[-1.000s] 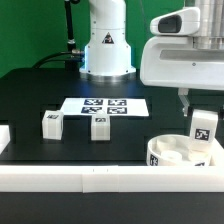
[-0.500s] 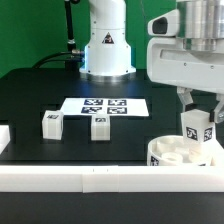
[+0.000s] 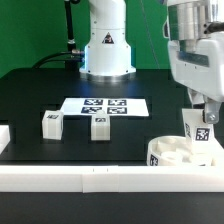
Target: Assemble stool
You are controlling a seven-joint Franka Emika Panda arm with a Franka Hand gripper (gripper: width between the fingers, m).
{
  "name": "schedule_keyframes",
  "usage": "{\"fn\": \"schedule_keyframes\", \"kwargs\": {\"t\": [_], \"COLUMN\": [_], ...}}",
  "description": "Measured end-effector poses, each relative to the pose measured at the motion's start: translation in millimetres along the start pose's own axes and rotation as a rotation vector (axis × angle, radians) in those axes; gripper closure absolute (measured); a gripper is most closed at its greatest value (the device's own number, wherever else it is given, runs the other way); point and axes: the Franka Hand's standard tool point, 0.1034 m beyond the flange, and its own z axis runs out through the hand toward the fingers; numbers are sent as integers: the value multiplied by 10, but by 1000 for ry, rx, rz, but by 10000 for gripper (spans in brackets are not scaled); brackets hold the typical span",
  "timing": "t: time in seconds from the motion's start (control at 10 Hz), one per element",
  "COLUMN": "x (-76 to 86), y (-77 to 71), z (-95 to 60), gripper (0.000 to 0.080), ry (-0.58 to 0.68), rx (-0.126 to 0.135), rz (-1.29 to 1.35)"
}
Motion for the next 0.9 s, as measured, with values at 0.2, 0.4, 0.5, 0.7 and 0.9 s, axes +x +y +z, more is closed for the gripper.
{"fn": "schedule_keyframes", "kwargs": {"t": [0.2,0.4,0.5,0.7,0.9], "x": [5,-8,-12,-9,-11], "y": [-6,-2,0,-31,-101], "z": [2,3,4,-64,-245], "gripper": [463,387,253,171,156], "ry": [-26,-37,-37,-42,-50], "rx": [-3,-6,-5,1,28], "rz": [152,224,172,95,-177]}}
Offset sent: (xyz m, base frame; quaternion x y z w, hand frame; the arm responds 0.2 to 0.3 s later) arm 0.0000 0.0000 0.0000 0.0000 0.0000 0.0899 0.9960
